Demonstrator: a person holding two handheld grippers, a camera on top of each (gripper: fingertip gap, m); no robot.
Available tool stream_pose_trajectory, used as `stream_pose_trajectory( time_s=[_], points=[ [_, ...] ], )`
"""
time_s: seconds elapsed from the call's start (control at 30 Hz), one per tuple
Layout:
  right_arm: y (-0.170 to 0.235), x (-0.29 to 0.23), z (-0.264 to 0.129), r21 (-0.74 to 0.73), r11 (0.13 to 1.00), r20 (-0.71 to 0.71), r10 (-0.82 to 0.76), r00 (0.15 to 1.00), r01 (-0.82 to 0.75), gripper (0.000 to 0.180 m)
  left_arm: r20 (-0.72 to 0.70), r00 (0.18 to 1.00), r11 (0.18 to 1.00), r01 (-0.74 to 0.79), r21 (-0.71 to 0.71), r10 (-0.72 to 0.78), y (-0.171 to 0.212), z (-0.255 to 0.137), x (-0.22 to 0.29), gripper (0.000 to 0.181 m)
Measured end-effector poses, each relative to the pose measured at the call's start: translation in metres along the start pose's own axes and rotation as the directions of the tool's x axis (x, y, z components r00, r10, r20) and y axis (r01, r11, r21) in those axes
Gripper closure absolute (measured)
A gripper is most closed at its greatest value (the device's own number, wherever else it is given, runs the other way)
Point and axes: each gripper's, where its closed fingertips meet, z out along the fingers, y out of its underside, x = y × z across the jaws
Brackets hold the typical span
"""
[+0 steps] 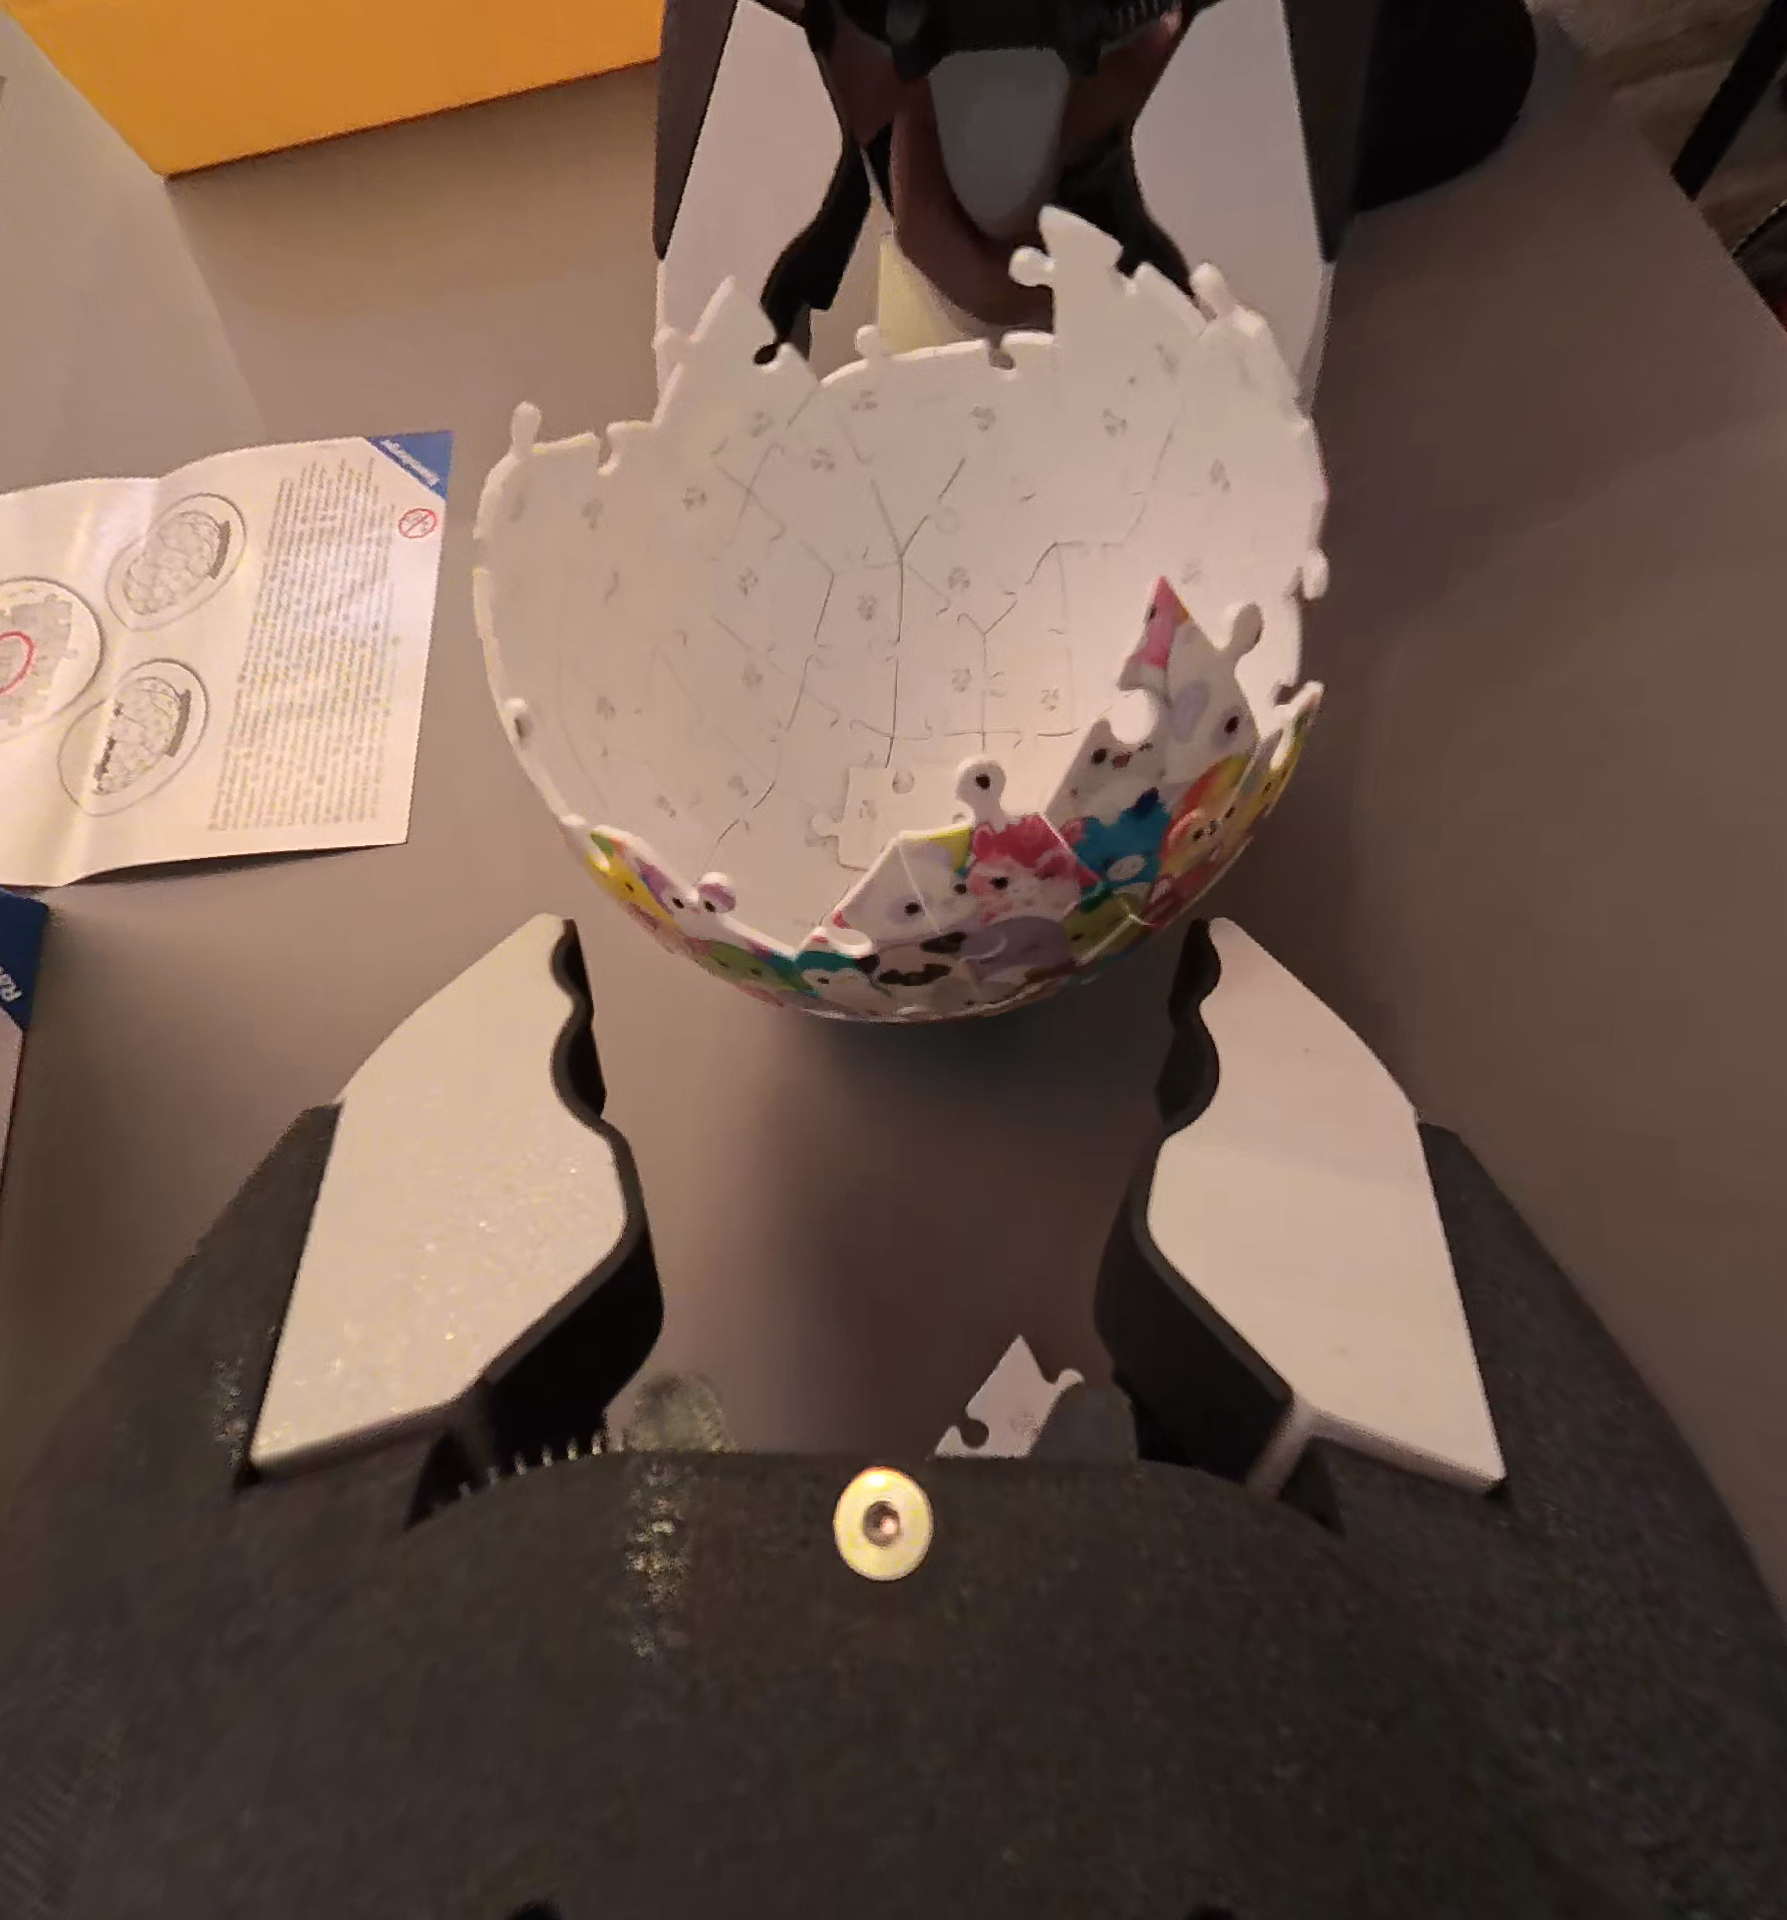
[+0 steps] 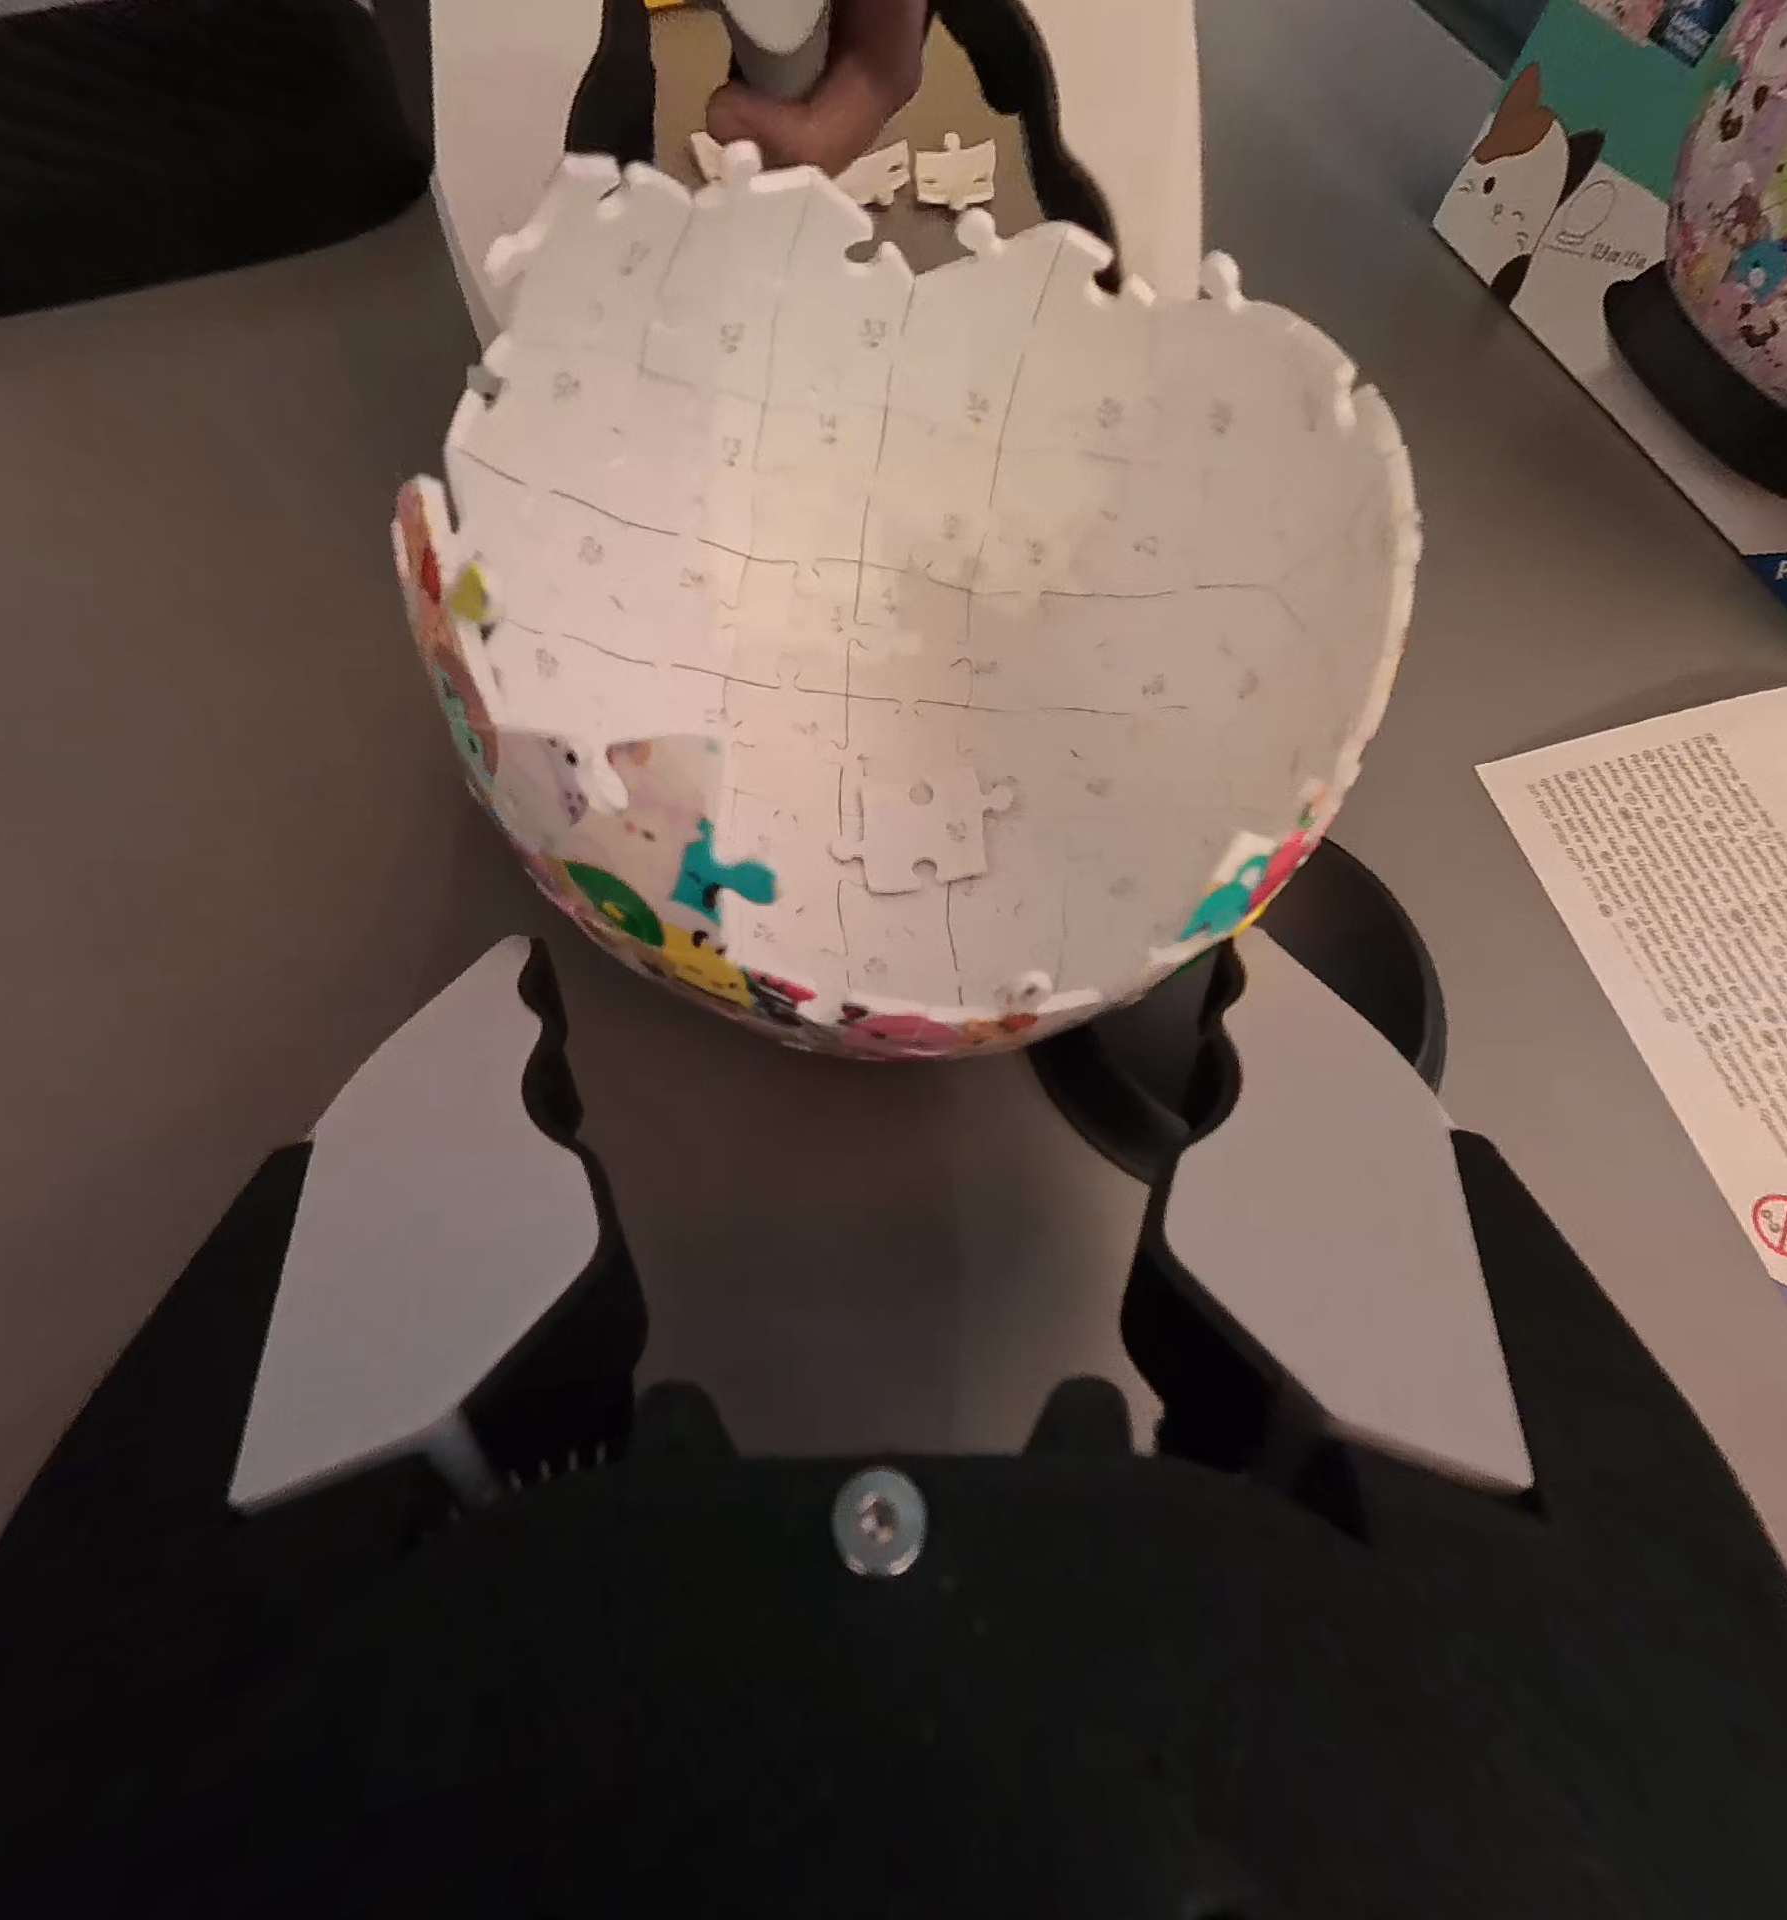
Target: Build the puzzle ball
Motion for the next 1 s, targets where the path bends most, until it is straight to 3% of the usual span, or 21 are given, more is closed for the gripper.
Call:
stream_pose_trajectory(
  time_s=[0.5,0.83,1.0],
  points=[
    [0.003,0.002,0.007,-0.100,0.992,-0.069,-0.082,0.994,0.074,0.062,0.004,0.998,0.997,-0.066,-0.030,0.067,0.006,0.003,0.001,0.080],
    [0.001,0.007,0.008,-0.087,0.991,-0.099,-0.112,0.989,0.103,0.064,0.030,0.989,0.990,-0.141,-0.031,0.142,0.000,0.001,-0.002,0.080],
    [-0.017,0.017,-0.002,-0.030,0.973,-0.201,-0.230,0.952,0.228,0.065,0.124,0.959,0.967,-0.252,-0.044,0.255,-0.010,-0.009,-0.012,0.081]
  ],
)
